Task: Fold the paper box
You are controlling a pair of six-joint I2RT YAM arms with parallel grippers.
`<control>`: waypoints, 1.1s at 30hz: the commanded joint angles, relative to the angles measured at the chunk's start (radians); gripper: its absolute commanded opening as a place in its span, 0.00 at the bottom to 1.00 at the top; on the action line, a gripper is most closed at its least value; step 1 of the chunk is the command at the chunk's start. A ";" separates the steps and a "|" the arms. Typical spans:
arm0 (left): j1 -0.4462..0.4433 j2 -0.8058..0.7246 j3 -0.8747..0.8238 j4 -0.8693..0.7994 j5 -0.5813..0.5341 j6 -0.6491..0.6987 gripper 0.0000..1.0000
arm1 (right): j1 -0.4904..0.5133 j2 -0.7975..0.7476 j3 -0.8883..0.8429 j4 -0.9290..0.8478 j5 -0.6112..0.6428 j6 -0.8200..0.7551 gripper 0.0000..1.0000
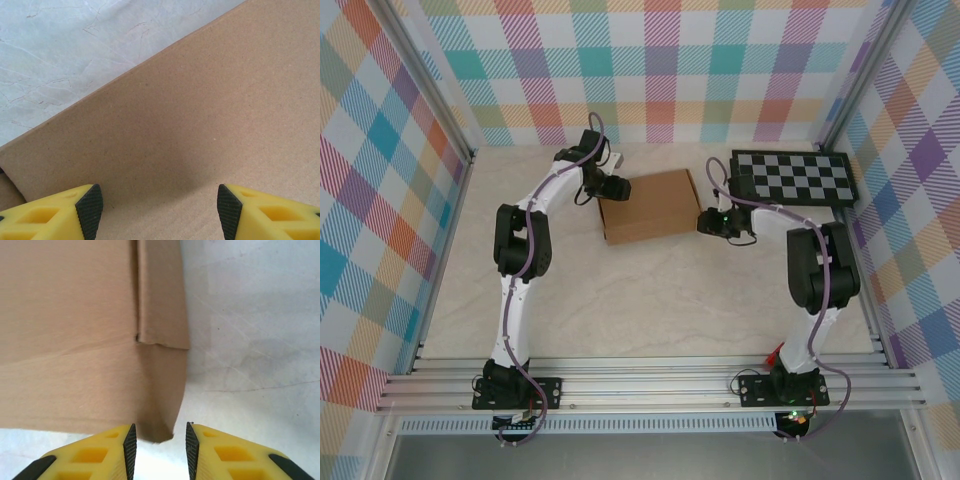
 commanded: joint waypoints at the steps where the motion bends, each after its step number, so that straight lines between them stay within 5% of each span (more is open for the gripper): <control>1: 0.000 0.065 -0.004 -0.080 0.022 0.009 0.66 | 0.006 -0.068 0.006 -0.077 -0.014 -0.051 0.34; 11: 0.001 0.068 0.001 -0.078 0.025 0.007 0.65 | 0.056 -0.076 0.046 -0.132 -0.061 -0.045 0.25; 20: 0.001 0.070 -0.005 -0.089 0.037 0.010 0.65 | 0.114 0.109 0.053 0.176 0.027 0.040 0.19; 25: 0.000 0.075 -0.008 -0.098 0.055 0.009 0.64 | 0.158 0.139 -0.068 0.504 0.079 0.134 0.19; 33: -0.006 0.029 -0.067 -0.101 0.116 -0.050 0.63 | 0.205 0.216 -0.065 0.669 0.067 0.359 0.20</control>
